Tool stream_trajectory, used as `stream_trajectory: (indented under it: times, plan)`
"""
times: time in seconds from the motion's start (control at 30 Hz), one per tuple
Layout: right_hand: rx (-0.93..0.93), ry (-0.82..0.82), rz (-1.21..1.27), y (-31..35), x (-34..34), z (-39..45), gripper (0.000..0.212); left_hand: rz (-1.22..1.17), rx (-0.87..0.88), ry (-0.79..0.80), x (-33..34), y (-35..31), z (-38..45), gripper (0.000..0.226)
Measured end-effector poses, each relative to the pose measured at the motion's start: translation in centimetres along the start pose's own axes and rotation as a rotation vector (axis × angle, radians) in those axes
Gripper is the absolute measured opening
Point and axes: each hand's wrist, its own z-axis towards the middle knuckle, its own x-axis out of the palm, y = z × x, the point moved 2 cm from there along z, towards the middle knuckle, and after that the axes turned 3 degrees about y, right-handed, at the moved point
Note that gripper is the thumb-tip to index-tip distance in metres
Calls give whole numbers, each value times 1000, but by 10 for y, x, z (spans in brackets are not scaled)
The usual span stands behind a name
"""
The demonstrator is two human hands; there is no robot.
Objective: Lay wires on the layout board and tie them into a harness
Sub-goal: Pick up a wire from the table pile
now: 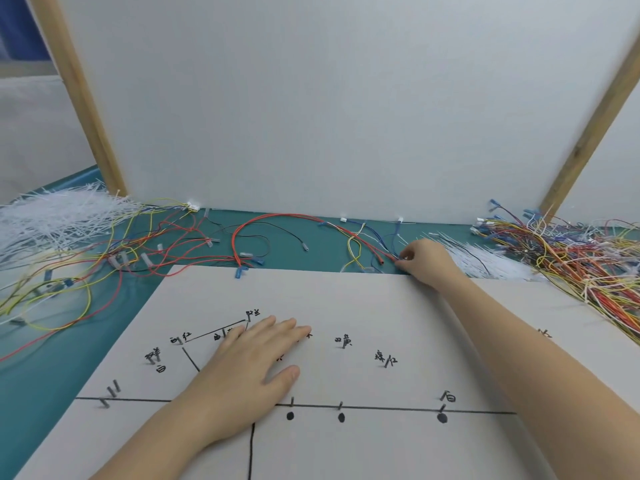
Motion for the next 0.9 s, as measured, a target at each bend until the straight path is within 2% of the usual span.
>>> stream_trajectory:
  times: [0.07, 0.23, 0.3, 0.33, 0.4, 0.5, 0.57, 0.67, 0.8, 0.9]
  plan:
    - [60, -1, 40, -4, 0, 3, 12, -6, 1, 1, 0, 0, 0, 50]
    - [242, -109, 499, -19, -7, 6, 7, -6, 6, -5, 0, 0, 0, 49]
    - [290, -85, 700, -20, -11, 6, 7, -3, 5, -6, 0, 0, 1, 49]
    - [300, -59, 719, -20, -13, 7, 10, -3, 4, -7, 0, 0, 1, 49]
    - [292, -16, 595, -18, -16, 10, 18, -3, 1, -11, 0, -1, 1, 49]
    - [213, -63, 376, -11, -14, 18, 21, 1, -1, -16, 0, -2, 1, 49]
    - [124, -56, 369, -3, -8, 24, 25, -9, 1, -23, 0, -2, 1, 49]
    - [54, 47, 334, 13, 1, 33, 37, -7, 8, -36, -1, -1, 1, 48]
    - [105, 234, 141, 27, 11, 45, 35, -8, 21, -33, -1, -1, 2, 49]
    - [192, 227, 65, 32, 10, 48, 22, -15, 21, -32, -1, -1, 3, 50]
